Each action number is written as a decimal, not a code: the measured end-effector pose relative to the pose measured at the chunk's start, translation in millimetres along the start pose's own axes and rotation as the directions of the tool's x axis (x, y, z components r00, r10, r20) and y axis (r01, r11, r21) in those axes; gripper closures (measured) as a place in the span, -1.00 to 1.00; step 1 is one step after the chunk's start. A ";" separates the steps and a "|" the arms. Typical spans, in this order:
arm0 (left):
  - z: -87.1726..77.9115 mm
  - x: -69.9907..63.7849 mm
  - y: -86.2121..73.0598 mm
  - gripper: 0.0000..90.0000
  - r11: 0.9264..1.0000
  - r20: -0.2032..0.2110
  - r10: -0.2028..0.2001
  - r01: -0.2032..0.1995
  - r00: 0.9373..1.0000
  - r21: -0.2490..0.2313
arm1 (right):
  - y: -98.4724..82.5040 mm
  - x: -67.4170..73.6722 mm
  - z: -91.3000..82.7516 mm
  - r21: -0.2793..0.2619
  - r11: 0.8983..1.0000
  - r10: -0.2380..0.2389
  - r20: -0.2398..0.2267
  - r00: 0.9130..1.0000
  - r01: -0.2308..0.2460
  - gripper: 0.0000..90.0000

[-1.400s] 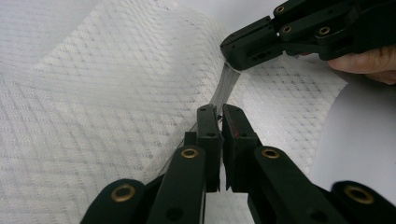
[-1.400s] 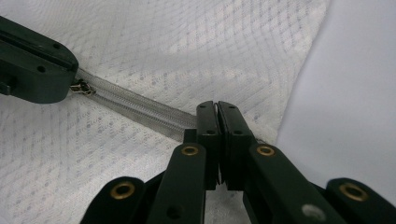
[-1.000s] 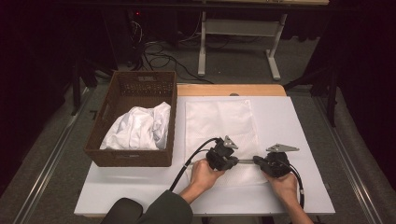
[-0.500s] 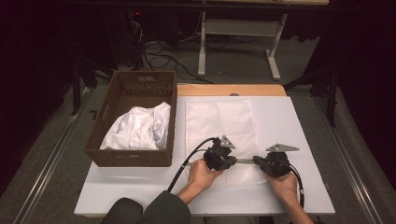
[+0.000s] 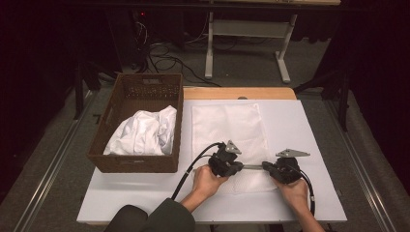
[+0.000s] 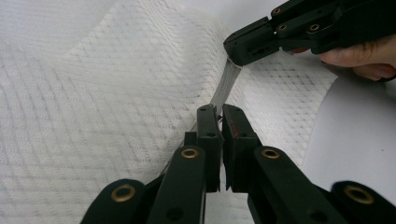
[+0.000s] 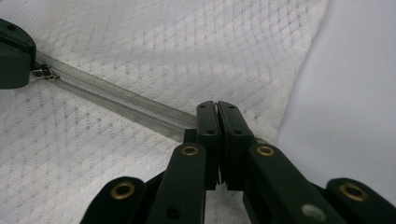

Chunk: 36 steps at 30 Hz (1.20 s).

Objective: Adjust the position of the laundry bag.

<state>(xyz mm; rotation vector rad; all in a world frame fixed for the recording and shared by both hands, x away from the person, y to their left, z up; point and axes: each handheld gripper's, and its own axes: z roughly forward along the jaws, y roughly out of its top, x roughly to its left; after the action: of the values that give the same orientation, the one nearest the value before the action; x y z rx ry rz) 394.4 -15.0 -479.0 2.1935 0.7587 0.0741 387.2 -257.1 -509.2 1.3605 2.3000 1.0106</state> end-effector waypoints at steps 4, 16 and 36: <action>-2.6 0.0 0.3 0.92 1.000 0.002 -0.012 0.012 1.000 -0.013 | -0.4 0.0 -0.1 -0.001 1.000 0.002 -0.002 1.000 -0.002 0.97; -6.9 1.0 0.1 0.92 1.000 0.003 -0.013 0.013 1.000 -0.012 | -0.1 -0.7 -0.1 0.003 1.000 0.003 -0.006 1.000 -0.003 0.97; -16.6 5.8 -6.4 0.92 1.000 -0.019 -0.021 0.021 1.000 -0.017 | -0.1 -0.4 0.3 -0.002 1.000 -0.008 -0.002 1.000 0.008 0.97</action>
<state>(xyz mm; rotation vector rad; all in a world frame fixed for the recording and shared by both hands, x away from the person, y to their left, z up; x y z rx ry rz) 391.2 2.5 -473.3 2.1713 0.7889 0.0911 387.5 -257.4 -509.5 1.3494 2.3040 1.0118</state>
